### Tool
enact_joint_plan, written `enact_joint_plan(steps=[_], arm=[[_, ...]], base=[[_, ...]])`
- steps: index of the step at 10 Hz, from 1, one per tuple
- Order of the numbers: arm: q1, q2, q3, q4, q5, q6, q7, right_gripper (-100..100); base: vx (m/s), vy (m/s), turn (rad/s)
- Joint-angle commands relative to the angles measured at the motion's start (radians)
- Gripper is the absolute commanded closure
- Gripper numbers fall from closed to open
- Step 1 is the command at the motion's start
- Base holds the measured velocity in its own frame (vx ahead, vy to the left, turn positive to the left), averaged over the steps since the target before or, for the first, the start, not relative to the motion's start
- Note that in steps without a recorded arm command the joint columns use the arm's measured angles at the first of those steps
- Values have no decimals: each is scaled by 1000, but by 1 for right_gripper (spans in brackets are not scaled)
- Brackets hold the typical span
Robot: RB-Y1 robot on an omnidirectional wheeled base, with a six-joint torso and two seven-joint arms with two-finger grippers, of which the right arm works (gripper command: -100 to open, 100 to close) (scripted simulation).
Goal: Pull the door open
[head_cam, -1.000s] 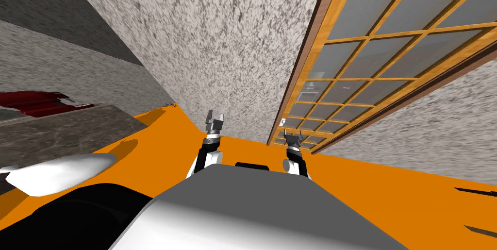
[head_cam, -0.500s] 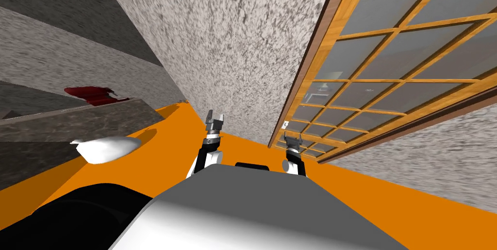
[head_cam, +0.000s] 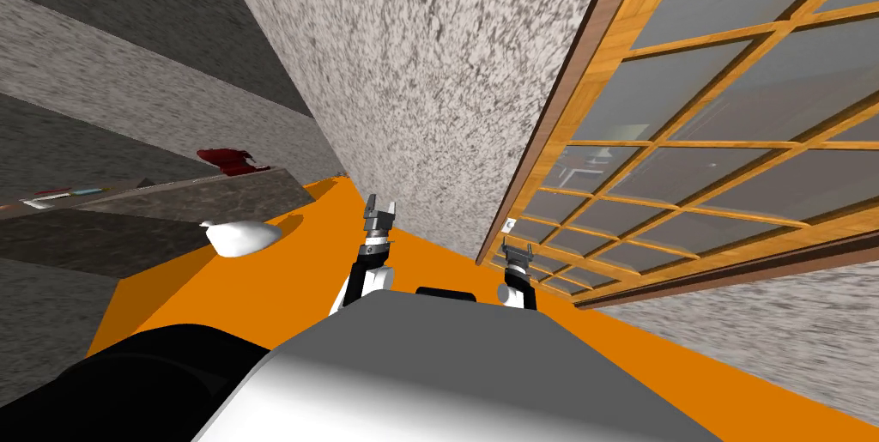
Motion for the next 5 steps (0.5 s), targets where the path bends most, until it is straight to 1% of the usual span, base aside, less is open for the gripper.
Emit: enact_joint_plan(steps=[1, 5], arm=[[-6, 0, 6, 37, -28, -17, -37, -100], [-38, -6, 16, 141, -90, -54, -119, -100]], base=[[3, -102, 181], [-26, -107, 202]])
